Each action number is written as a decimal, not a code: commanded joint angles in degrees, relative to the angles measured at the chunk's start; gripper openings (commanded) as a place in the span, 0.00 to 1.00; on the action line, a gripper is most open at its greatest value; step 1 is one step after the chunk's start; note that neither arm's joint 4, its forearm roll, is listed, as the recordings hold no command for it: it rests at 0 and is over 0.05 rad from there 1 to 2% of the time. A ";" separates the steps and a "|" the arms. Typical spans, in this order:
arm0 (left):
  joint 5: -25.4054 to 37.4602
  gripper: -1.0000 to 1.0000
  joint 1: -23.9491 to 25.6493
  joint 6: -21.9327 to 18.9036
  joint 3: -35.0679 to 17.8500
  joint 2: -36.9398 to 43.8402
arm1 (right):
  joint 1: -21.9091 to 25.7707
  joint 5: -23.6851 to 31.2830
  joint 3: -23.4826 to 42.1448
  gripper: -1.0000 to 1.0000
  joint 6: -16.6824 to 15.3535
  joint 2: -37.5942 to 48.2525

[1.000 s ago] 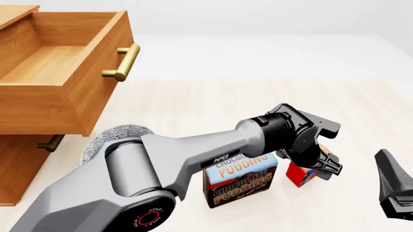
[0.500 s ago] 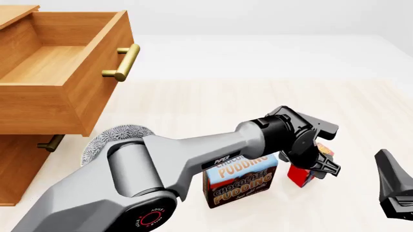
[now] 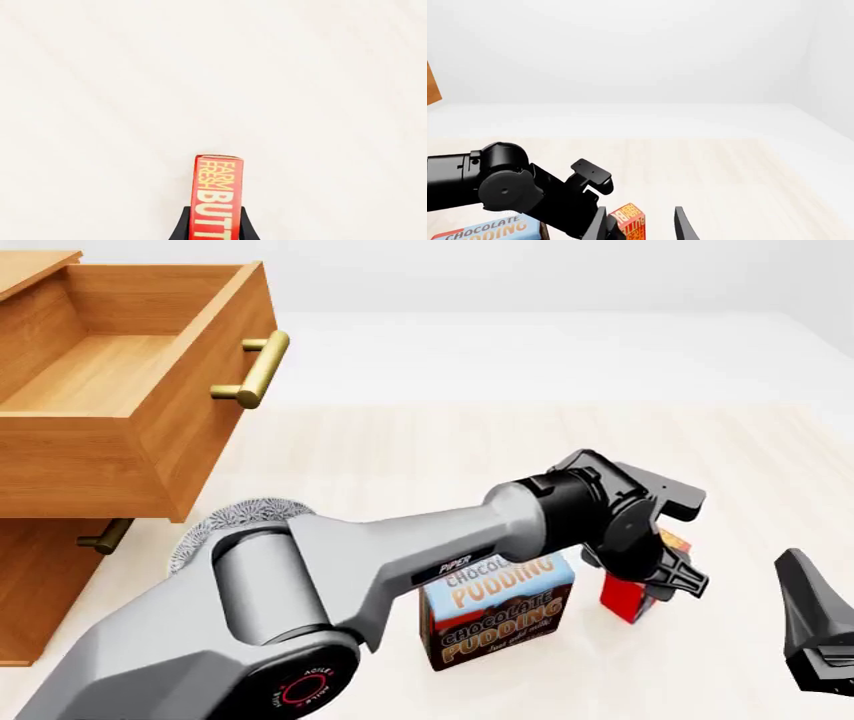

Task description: Put the butter at the back in the top drawer of the cabinet and close it.

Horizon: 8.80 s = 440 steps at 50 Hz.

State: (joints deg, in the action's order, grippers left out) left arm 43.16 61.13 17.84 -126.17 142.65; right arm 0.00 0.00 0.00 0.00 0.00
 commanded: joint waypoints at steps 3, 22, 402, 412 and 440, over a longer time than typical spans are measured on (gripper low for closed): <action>0.88 0.00 -0.27 -2.89 -2.26 -2.41 | 0.00 0.00 0.00 1.00 0.00 0.00; 3.88 0.00 -1.24 -5.33 -4.83 -5.05 | 0.00 0.00 0.00 1.00 0.00 0.00; 14.56 0.00 -58.92 -21.71 40.88 -71.54 | 0.00 0.00 0.00 1.00 0.00 0.00; 13.67 0.00 -59.34 -21.32 41.37 -70.32 | 0.00 0.00 0.00 1.00 0.00 0.00; 12.41 0.00 -62.01 -21.32 41.46 -67.66 | 0.00 0.00 0.00 1.00 0.00 0.00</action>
State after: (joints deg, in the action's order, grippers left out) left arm 56.22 -0.11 -2.74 -84.01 74.62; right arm 0.00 0.00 0.00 0.00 0.00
